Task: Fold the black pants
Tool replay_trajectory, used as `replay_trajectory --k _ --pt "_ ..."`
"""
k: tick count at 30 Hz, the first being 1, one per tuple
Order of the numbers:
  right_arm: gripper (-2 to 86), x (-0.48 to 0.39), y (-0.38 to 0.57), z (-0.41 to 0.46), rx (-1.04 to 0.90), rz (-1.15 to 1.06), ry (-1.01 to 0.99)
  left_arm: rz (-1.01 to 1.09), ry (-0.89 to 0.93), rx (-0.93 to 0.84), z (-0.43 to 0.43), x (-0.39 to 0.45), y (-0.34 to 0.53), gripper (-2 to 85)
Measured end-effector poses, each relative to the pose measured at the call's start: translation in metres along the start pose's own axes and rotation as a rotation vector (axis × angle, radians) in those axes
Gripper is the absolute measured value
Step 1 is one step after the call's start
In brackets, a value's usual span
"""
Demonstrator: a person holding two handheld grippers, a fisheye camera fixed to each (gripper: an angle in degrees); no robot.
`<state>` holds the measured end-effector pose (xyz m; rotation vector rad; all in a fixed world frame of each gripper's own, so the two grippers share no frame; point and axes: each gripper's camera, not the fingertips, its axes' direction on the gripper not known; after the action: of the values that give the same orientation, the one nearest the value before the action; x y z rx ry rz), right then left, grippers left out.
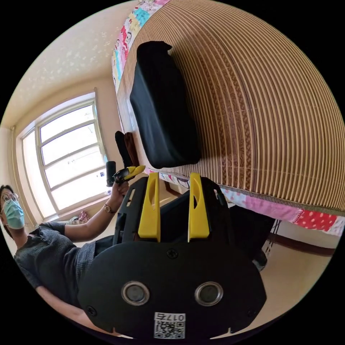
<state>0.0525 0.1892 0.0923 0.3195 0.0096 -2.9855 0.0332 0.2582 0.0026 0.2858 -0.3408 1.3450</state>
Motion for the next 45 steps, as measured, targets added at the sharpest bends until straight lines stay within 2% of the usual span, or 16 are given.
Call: replay_trajectory --k 4,7,12,14,16,17,23,28,30,36,38,39,41,43,45 --pt "20.7 -0.019 -0.078 -0.006 0.022 -0.113 0.047 0.043 0.069 0.088 -0.032 -0.018 -0.073 16.5" --pt "23.1 -0.023 -0.141 0.004 -0.003 -0.161 -0.015 0.079 0.062 0.095 -0.039 -0.024 -0.140 17.6" --pt "18.1 -0.022 -0.192 0.042 -0.118 -0.167 -0.049 0.122 0.069 0.011 -0.025 -0.026 -0.206 13.5" --pt "16.2 -0.015 -0.186 0.042 -0.082 -0.134 -0.111 0.080 0.094 0.047 -0.024 -0.026 -0.210 12.4" --pt "13.3 0.002 -0.168 0.044 -0.095 -0.055 -0.307 0.028 0.078 0.094 -0.030 -0.023 -0.203 10.5" --pt "13.0 0.004 -0.160 0.044 -0.094 -0.050 -0.334 0.023 0.088 0.077 -0.031 -0.018 -0.199 9.4" --pt "10.4 0.033 -0.034 0.012 -0.059 0.027 -0.530 0.175 0.075 -0.175 -0.013 0.056 -0.146 8.6" --pt "8.5 0.049 0.070 -0.089 0.119 0.033 -0.620 0.296 0.111 -0.296 0.034 0.161 -0.115 8.6" --pt "8.3 0.044 0.090 -0.141 0.193 -0.009 -0.592 0.345 0.142 -0.310 0.058 0.209 -0.116 8.5" --pt "8.9 0.010 0.117 -0.329 0.327 -0.188 -0.337 0.525 0.248 -0.312 0.166 0.393 -0.147 8.6" --pt "9.5 0.019 0.114 -0.374 0.352 -0.143 -0.259 0.549 0.279 -0.296 0.225 0.455 -0.163 8.8" --pt "10.1 0.035 0.109 -0.399 0.376 -0.047 -0.207 0.543 0.277 -0.297 0.243 0.468 -0.168 9.2" --pt "10.1 0.062 0.110 -0.433 0.451 0.159 -0.056 0.490 0.195 -0.334 0.323 0.505 -0.191 10.8" --pt "7.3 0.073 0.138 -0.464 0.670 0.385 0.143 0.451 0.029 -0.456 0.388 0.515 -0.207 11.0" --pt "3.1 0.057 0.154 -0.462 0.768 0.325 0.207 0.399 -0.106 -0.572 0.429 0.506 -0.214 10.8"
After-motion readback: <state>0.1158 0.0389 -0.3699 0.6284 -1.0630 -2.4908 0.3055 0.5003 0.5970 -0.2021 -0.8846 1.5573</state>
